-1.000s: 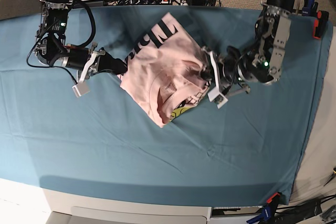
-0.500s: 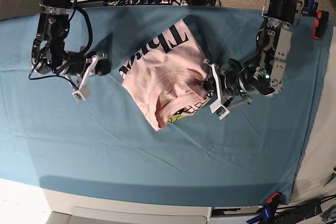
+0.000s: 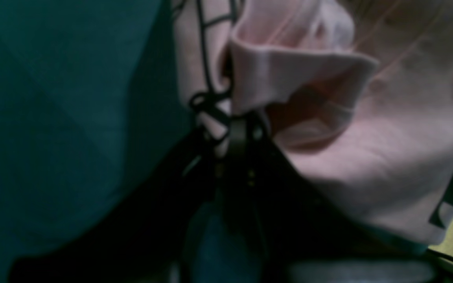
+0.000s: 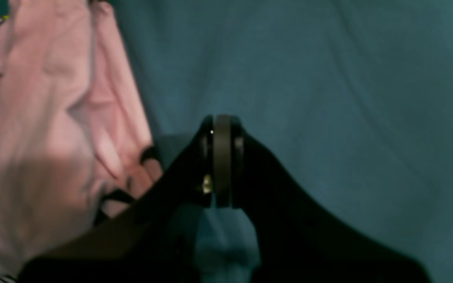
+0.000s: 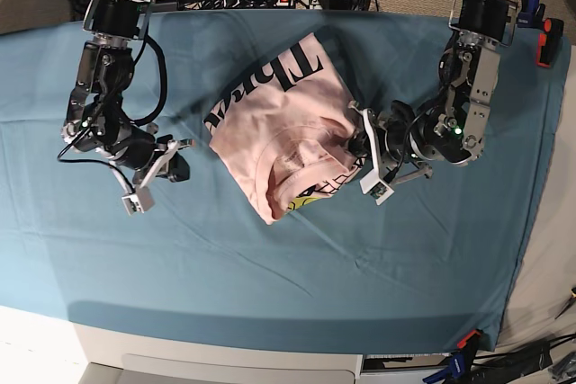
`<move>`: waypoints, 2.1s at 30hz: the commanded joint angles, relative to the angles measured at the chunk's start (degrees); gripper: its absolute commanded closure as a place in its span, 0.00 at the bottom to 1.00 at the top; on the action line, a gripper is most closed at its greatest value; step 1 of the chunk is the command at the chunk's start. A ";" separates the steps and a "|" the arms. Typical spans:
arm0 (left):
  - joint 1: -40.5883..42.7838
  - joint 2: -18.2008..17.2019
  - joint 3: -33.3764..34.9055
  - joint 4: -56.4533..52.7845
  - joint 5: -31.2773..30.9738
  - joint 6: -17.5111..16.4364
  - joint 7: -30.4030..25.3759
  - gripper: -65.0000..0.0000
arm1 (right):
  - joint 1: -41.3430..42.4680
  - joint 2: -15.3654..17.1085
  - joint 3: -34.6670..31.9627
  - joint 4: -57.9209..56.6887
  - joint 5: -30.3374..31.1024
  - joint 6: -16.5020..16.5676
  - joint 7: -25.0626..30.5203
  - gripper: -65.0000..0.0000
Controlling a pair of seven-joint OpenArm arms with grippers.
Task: Fold the T-shirt properly
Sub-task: 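Hold the stack with both grippers and fold it over into a square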
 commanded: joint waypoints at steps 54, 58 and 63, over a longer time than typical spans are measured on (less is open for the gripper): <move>-10.27 3.17 -0.11 -9.25 5.29 -0.37 -5.44 1.00 | -13.00 -2.34 -14.03 -4.90 40.74 5.62 -14.72 1.00; -10.27 2.69 -0.11 -9.25 6.38 -0.15 -5.07 1.00 | -12.87 -2.32 -12.31 -4.24 40.61 5.64 -14.72 1.00; -10.27 1.66 -0.11 -9.25 7.93 0.76 -4.68 1.00 | -12.87 -2.32 -7.39 -1.90 40.63 6.25 -14.72 1.00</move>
